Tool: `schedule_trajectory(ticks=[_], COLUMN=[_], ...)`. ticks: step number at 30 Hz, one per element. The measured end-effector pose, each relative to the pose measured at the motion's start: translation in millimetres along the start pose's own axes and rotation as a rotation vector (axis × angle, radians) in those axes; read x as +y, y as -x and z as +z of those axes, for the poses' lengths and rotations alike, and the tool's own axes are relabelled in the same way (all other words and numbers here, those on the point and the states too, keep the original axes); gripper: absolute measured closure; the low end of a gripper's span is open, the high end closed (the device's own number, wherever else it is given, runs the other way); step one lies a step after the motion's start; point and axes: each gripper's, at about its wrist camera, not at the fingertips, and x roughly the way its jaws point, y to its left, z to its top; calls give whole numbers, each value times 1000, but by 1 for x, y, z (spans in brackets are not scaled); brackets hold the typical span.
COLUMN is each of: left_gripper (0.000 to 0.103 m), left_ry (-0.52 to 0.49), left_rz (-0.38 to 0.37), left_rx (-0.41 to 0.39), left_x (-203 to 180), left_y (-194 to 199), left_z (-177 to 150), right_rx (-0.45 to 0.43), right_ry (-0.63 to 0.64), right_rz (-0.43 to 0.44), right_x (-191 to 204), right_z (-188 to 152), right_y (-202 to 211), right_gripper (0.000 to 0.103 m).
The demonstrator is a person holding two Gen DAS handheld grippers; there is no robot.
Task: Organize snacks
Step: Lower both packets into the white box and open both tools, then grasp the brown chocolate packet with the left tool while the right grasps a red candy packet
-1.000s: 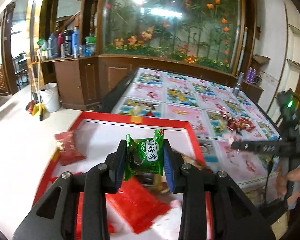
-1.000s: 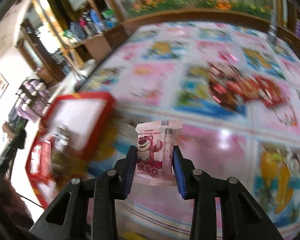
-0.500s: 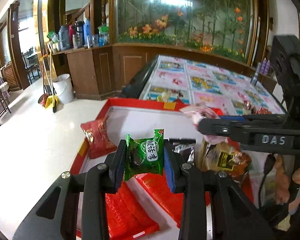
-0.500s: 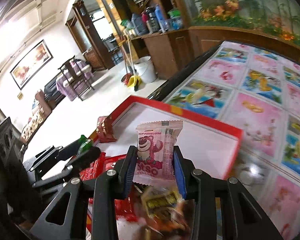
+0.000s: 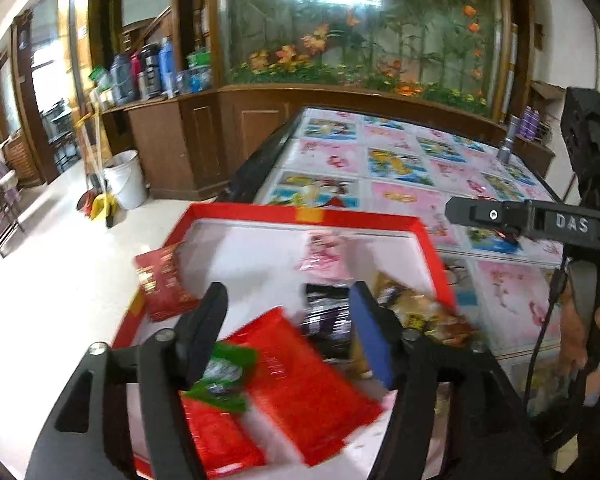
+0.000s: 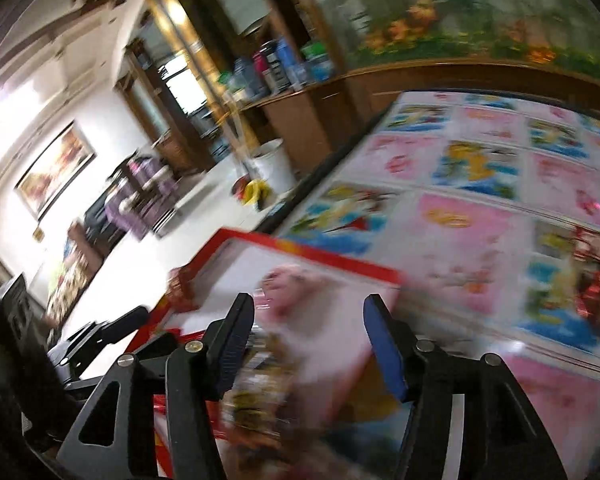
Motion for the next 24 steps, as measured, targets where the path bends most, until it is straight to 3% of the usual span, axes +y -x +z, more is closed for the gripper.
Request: schedule_trajectory(ticks=[8,14,19,24], left_gripper=[31,31,31,28], left_ry=[-148,-235,-295,-331], left_rz=[-68,-123,-159,-150], left_rx=[12,29,58,57], left_x=[-74,-126,-163,-193], left_y=[-5,-13,-18,-32], left_z=[13,23,30,48], right_rx=[-72,-136,-86,-10], right_ry=[-154,-374,-478,-429], right_rz=[-207,-325,-345,-406], right_x=[-128,-239,-299,-310], right_z=[-1,8,23,17], right_y=[62,111,91,66], right_gripper=[43,39,39,42])
